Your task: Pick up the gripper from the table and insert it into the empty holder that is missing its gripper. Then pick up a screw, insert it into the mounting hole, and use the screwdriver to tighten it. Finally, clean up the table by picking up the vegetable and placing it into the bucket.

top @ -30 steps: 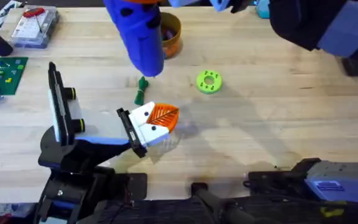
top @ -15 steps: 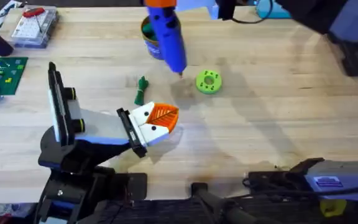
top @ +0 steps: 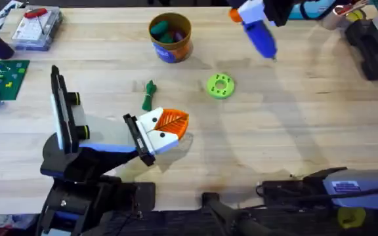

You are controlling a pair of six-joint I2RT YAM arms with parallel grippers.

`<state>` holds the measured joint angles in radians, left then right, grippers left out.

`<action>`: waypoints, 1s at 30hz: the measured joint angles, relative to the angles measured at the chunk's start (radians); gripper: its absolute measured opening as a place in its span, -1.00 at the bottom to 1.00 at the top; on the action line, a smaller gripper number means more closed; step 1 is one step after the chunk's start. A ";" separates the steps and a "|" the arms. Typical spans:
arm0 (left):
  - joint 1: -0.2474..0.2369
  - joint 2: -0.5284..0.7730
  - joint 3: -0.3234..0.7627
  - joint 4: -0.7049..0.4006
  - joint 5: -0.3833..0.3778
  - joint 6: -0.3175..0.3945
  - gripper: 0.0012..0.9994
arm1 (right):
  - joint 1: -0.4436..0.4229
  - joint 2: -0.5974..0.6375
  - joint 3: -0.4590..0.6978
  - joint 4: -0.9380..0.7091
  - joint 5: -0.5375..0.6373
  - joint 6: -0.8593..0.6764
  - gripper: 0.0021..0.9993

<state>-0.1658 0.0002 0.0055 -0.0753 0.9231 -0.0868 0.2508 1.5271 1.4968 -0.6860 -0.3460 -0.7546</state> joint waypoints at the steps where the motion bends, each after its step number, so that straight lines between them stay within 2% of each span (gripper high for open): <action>1: 0.000 0.000 0.000 0.000 0.000 0.000 -0.98 | 0.002 0.001 0.000 0.000 0.056 -0.020 -0.90; 5: 0.000 0.000 0.000 0.000 0.000 0.000 -0.98 | 0.004 0.015 0.000 -0.058 0.264 -0.077 -0.90; 9: 0.000 0.000 0.000 0.000 0.000 0.000 -0.98 | -0.007 0.063 0.000 -0.145 0.374 -0.099 -0.90; 17: 0.000 0.000 0.000 0.000 0.000 0.000 -0.99 | -0.062 0.155 0.000 -0.191 0.427 -0.193 -0.91; 24: 0.000 0.000 0.000 0.000 0.000 0.000 -0.99 | -0.138 0.331 0.000 -0.211 0.444 -0.353 -0.91; 30: 0.000 0.000 0.000 0.000 0.000 0.000 -0.99 | -0.141 0.434 0.000 -0.199 0.460 -0.499 -0.91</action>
<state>-0.1658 0.0002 0.0055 -0.0753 0.9230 -0.0865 0.1094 1.9607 1.4967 -0.8847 0.1136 -1.2539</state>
